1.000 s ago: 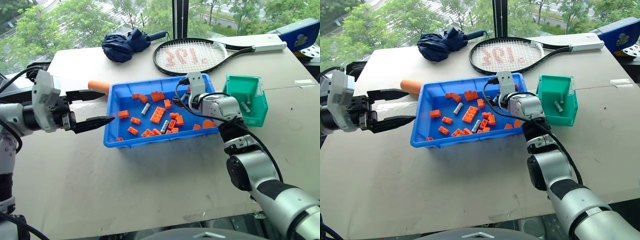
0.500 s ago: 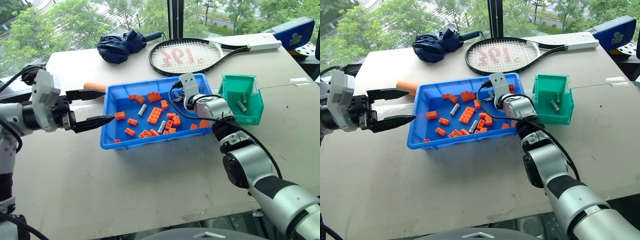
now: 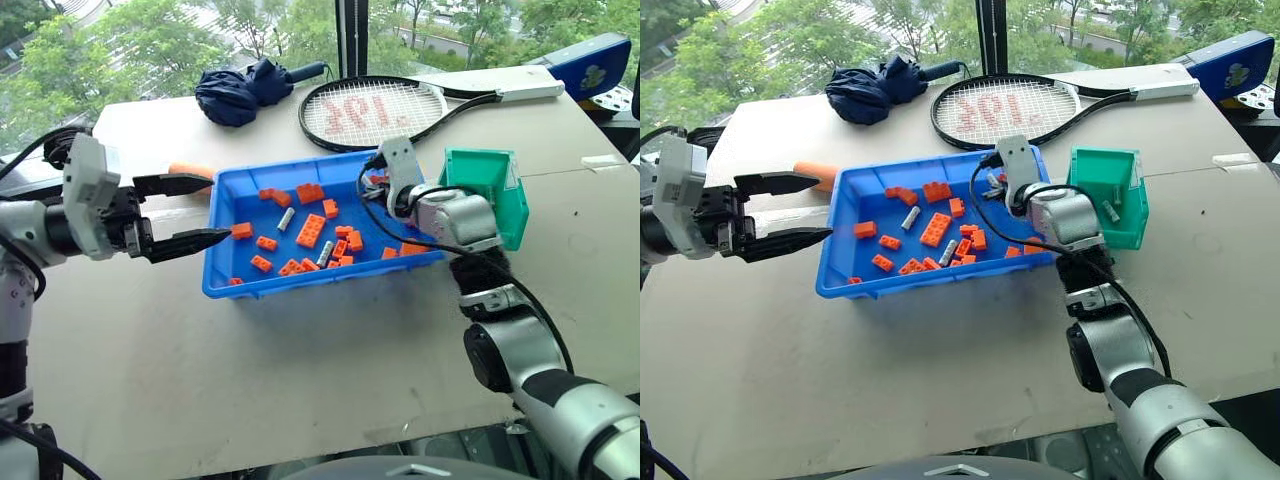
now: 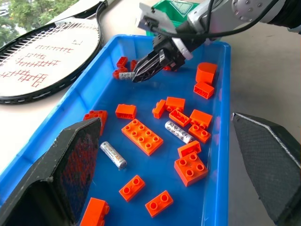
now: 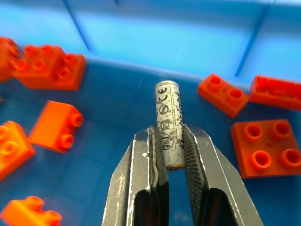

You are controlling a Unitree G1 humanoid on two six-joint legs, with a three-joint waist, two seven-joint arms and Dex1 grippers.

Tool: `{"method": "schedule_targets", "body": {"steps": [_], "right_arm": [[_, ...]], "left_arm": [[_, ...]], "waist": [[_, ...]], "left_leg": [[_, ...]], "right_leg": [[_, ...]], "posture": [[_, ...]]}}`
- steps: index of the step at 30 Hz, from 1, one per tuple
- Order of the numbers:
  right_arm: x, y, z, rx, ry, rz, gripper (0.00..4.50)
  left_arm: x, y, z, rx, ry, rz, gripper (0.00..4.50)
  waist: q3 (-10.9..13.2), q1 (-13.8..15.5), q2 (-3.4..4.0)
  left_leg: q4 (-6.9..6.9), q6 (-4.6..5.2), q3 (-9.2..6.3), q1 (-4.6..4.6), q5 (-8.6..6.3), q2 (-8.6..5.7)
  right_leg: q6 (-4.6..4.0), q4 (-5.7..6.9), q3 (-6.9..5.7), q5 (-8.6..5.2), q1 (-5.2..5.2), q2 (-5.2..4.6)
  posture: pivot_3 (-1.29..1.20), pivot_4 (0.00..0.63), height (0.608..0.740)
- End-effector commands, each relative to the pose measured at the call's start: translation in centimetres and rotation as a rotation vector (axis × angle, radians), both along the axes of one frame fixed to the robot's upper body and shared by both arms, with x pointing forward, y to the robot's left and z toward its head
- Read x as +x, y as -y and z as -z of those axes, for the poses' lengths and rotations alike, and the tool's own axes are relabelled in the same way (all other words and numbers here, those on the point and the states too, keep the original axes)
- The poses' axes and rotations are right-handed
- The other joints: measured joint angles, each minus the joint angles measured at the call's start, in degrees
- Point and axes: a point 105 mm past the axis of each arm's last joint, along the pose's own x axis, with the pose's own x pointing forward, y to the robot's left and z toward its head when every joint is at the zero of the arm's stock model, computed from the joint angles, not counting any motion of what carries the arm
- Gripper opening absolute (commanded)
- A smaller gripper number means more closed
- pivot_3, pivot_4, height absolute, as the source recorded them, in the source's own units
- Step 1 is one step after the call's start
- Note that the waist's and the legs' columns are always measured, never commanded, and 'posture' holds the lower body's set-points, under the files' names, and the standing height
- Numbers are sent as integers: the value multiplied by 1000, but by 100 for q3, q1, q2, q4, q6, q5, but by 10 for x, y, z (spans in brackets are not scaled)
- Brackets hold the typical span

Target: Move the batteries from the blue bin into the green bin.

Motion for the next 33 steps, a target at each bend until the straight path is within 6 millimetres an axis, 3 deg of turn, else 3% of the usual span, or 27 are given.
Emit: {"method": "schedule_targets", "body": {"steps": [1,5,8,12,16,19,20,25,28,31,33], "right_arm": [[-22,18,-60,41,144,-12,21],[-37,65,-81,-32,206,81,21],[-46,106,-82,-96,203,182,21],[-53,144,-61,-164,143,283,21],[-53,162,-32,-193,71,343,21],[-52,169,-21,-208,56,365,21],[-52,170,-20,-212,59,366,1025],[-53,176,-26,-212,76,383,3189],[-53,164,-44,-193,136,323,4392],[-57,128,-62,-152,179,168,4392],[-63,99,-62,-135,157,55,4392]], "left_arm": [[2,6,-14,-33,51,24,4500],[4,24,-30,-77,80,82,4500],[4,36,-39,-91,94,128,4500],[4,46,-40,-78,95,181,4500],[6,56,-40,-67,95,228,4500],[7,59,-40,-55,93,246,4500],[7,59,-40,-53,92,248,4500],[5,54,-34,-32,75,238,4500],[5,48,-29,-13,61,215,4500],[5,37,-21,18,40,173,4500],[6,28,-17,37,26,145,4500]], "waist": [[-1,25,-2],[-2,139,-4],[-3,206,-5],[-3,284,-5],[-2,290,-5],[-2,299,-6],[-2,300,-6],[-2,309,-6],[-1,303,-5],[0,291,-4],[0,293,-4]], "left_leg": [[0,0,0,0,0,0],[10,0,2,-1,0,-1],[23,1,2,-5,-1,-3],[36,2,11,-7,-2,-5],[45,2,25,-6,-1,-3],[59,2,38,-6,-1,-3],[62,2,40,-6,-2,-3],[62,2,40,-6,-2,-3],[62,2,40,-6,-2,-3],[60,2,41,-6,-2,-2],[57,2,42,-6,-2,2]], "right_leg": [[0,2,-1,0,0,0],[0,4,0,0,1,-1],[0,14,-2,0,2,-4],[0,23,5,0,2,-5],[0,40,19,0,-3,-4],[1,60,28,0,-6,-4],[1,62,30,0,-6,-4],[1,61,28,0,-6,-4],[1,60,28,0,-6,-4],[0,61,31,0,-8,-2],[0,60,31,0,-10,1]], "posture": [[0,150,740],[0,150,740],[0,150,740],[0,150,740],[0,150,740],[0,150,740],[0,150,740],[0,150,740],[0,150,740],[0,150,740],[0,150,740]]}}
